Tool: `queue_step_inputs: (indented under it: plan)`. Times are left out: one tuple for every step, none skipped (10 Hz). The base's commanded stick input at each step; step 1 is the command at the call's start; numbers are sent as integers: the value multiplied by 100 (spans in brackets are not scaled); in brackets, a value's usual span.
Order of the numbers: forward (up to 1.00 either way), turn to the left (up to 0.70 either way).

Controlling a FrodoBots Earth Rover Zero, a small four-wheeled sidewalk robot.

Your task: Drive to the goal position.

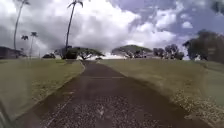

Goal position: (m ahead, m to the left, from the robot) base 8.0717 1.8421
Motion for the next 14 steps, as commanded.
queue_step_inputs:
  plan:
    - [69, 14]
    - [69, 32]
    - [69, 34]
    - [69, 34]
    - [69, 13]
    - [69, 3]
    - [69, 2]
    - [69, 2]
    - [69, 2]
    - [69, 2]
    - [69, 2]
    - [69, 3]
    - [69, 8]
    - [69, 26]
